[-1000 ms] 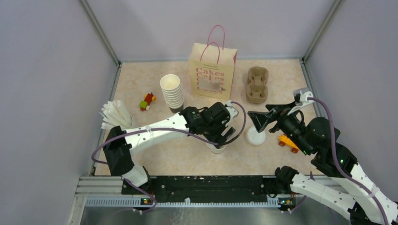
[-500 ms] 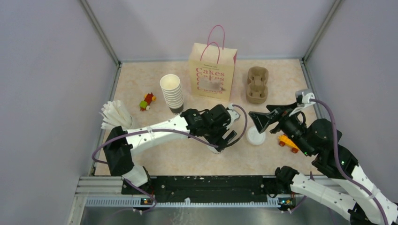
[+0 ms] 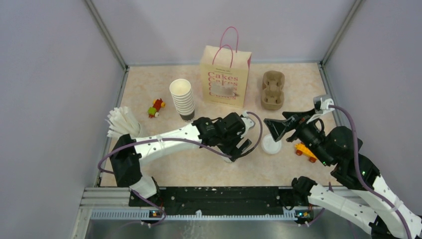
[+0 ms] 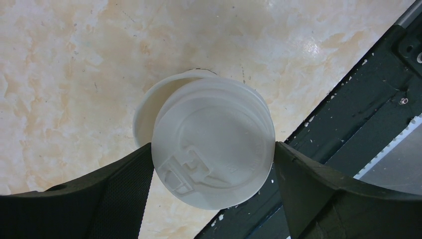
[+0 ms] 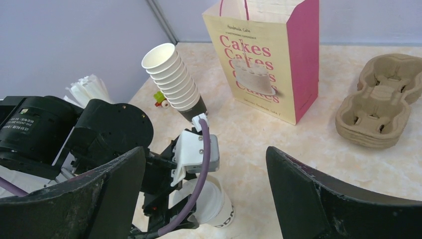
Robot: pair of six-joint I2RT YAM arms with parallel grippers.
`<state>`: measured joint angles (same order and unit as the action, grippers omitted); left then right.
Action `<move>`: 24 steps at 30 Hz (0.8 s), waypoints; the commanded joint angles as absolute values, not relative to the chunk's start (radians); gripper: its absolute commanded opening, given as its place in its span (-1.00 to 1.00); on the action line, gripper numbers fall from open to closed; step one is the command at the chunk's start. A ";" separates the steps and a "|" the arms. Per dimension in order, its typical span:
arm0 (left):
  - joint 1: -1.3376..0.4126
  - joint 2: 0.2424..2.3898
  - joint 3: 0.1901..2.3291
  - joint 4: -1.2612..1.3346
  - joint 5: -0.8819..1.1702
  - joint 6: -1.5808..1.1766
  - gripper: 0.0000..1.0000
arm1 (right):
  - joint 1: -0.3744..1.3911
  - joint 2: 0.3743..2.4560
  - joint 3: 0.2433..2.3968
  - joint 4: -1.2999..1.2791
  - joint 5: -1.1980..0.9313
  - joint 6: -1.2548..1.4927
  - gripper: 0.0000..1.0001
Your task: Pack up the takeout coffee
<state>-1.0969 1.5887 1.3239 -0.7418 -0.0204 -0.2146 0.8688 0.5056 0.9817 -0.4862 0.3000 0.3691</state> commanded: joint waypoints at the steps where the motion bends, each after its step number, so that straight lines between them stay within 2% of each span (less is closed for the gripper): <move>1: -1.114 1.587 1.347 -0.726 -0.048 -0.212 0.81 | 0.876 0.496 0.987 -0.466 0.296 0.377 0.78; 11: -1.140 1.586 1.394 -0.762 -0.136 -0.213 0.82 | 0.876 0.496 0.973 -0.454 0.298 0.370 0.77; 24: -1.141 1.617 1.339 -0.727 -0.131 -0.204 0.87 | 0.876 0.494 0.979 -0.463 0.303 0.364 0.78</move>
<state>-1.1355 1.6089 1.3529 -0.7570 -0.1211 -0.2134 0.8688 0.5037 0.9749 -0.4850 0.2981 0.3683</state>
